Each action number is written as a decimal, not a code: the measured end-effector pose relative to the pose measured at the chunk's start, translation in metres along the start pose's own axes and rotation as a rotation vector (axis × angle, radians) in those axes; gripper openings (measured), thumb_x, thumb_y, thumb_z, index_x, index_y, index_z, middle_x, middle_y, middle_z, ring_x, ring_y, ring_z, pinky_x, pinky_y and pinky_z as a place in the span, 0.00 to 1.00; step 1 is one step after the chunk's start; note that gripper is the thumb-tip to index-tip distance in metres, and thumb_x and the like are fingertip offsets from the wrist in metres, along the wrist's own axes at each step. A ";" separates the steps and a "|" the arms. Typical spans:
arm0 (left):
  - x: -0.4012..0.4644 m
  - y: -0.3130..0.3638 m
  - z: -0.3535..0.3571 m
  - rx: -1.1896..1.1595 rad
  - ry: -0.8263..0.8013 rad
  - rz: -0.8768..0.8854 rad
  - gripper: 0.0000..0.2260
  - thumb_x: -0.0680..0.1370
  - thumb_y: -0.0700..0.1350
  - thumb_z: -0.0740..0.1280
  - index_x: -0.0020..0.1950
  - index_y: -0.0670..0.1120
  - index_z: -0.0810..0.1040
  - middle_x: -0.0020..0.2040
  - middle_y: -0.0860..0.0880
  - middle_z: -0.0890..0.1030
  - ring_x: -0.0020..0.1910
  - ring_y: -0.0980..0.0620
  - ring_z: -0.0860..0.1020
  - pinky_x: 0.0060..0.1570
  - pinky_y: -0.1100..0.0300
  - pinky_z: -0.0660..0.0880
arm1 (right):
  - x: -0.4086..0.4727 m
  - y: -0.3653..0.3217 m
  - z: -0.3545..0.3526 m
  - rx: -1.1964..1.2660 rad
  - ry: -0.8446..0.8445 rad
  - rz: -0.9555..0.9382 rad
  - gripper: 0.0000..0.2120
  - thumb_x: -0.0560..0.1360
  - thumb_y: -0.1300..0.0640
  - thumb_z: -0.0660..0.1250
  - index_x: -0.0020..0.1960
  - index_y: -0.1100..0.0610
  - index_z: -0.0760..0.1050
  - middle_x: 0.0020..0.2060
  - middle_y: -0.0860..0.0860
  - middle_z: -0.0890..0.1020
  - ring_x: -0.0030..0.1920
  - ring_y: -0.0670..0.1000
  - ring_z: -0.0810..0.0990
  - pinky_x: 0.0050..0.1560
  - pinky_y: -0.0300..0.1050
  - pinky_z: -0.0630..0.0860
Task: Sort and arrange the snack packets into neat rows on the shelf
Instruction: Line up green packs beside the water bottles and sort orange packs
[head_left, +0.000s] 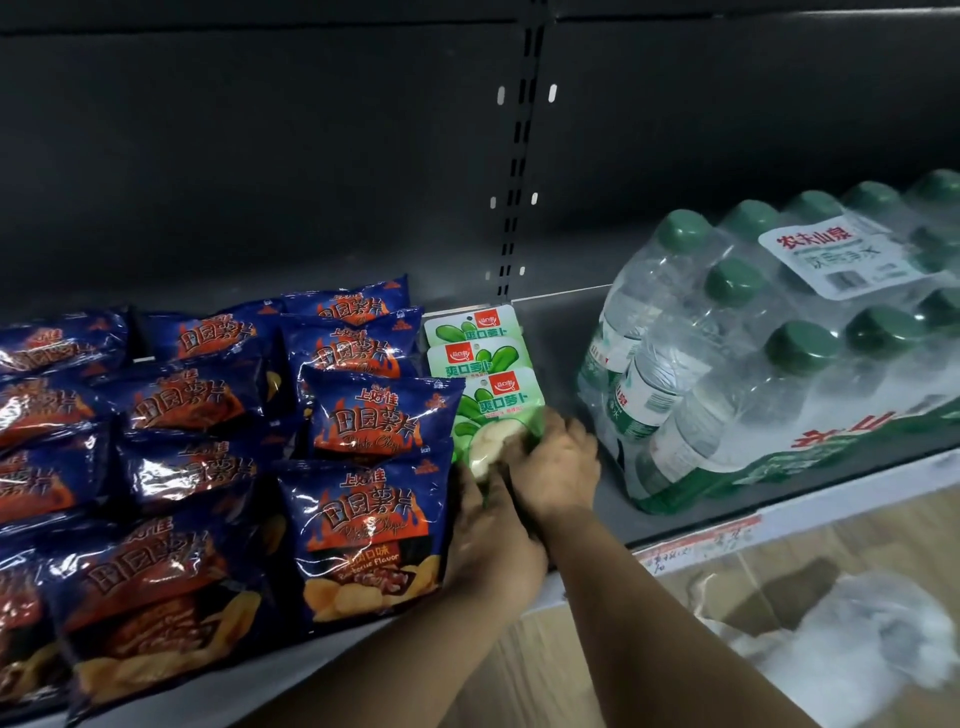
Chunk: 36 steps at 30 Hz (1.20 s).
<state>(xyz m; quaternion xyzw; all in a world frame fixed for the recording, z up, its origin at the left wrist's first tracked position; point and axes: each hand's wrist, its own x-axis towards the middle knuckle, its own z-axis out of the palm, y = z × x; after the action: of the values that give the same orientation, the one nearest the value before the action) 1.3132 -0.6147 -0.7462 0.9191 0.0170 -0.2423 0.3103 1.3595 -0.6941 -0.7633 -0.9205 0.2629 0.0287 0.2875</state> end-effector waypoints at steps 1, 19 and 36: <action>-0.001 0.000 0.000 0.019 -0.004 0.006 0.35 0.79 0.49 0.61 0.79 0.50 0.43 0.77 0.45 0.36 0.77 0.46 0.46 0.75 0.56 0.49 | 0.000 -0.001 -0.001 0.011 0.000 0.002 0.22 0.76 0.50 0.61 0.69 0.56 0.67 0.65 0.56 0.71 0.65 0.58 0.66 0.63 0.50 0.64; -0.004 -0.002 0.011 0.192 0.038 0.136 0.35 0.80 0.50 0.58 0.78 0.48 0.38 0.75 0.45 0.28 0.74 0.47 0.30 0.73 0.57 0.43 | 0.063 -0.030 0.000 0.254 -0.056 0.134 0.25 0.72 0.62 0.66 0.68 0.56 0.64 0.61 0.56 0.76 0.63 0.60 0.71 0.62 0.56 0.71; 0.005 -0.007 0.010 0.271 -0.046 0.118 0.34 0.80 0.52 0.57 0.78 0.51 0.40 0.76 0.49 0.30 0.76 0.48 0.36 0.74 0.55 0.46 | 0.089 -0.036 0.009 0.295 -0.083 0.220 0.18 0.72 0.56 0.65 0.61 0.58 0.72 0.57 0.57 0.78 0.58 0.61 0.75 0.59 0.53 0.74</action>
<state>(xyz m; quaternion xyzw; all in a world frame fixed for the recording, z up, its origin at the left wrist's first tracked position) 1.3120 -0.6150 -0.7592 0.9462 -0.0769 -0.2445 0.1976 1.4549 -0.7055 -0.7707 -0.8320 0.3514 0.0590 0.4252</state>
